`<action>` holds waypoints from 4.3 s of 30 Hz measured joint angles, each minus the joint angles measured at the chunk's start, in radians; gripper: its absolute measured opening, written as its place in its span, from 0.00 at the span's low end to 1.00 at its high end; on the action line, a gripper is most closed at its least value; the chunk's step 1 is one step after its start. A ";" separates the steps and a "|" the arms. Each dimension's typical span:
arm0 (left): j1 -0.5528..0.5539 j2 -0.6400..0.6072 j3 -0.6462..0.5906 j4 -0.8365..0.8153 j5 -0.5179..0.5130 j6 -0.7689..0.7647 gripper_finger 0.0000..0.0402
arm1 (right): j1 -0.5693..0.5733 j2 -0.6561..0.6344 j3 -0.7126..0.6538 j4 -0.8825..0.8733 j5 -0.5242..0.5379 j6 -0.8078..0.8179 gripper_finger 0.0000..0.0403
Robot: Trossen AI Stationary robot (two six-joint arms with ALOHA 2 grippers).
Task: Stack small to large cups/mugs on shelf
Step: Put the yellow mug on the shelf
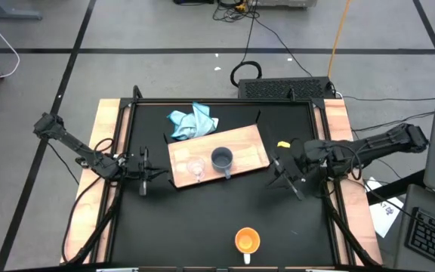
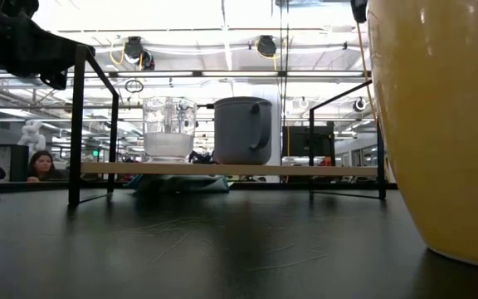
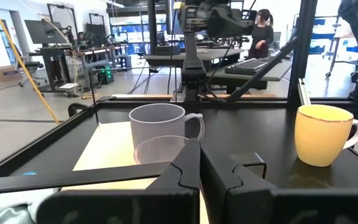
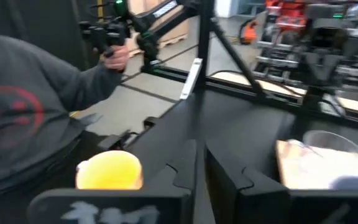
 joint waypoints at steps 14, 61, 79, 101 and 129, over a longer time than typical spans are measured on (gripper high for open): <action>0.000 0.001 0.000 0.001 -0.001 -0.011 0.01 | 0.146 0.223 0.162 -0.001 0.017 -0.011 0.31; 0.000 0.001 0.000 -0.005 0.009 -0.007 0.01 | 0.240 0.651 0.678 -0.576 0.084 0.133 0.38; 0.000 0.002 0.000 -0.002 0.014 0.001 0.04 | 0.289 0.728 0.678 -0.681 0.083 0.182 0.38; 0.000 0.002 0.000 -0.003 0.020 0.000 0.03 | 0.273 0.824 0.677 -0.643 0.086 0.233 0.38; 0.000 0.002 0.000 -0.002 0.022 -0.002 0.08 | 0.275 0.883 0.667 -0.622 0.085 0.226 0.38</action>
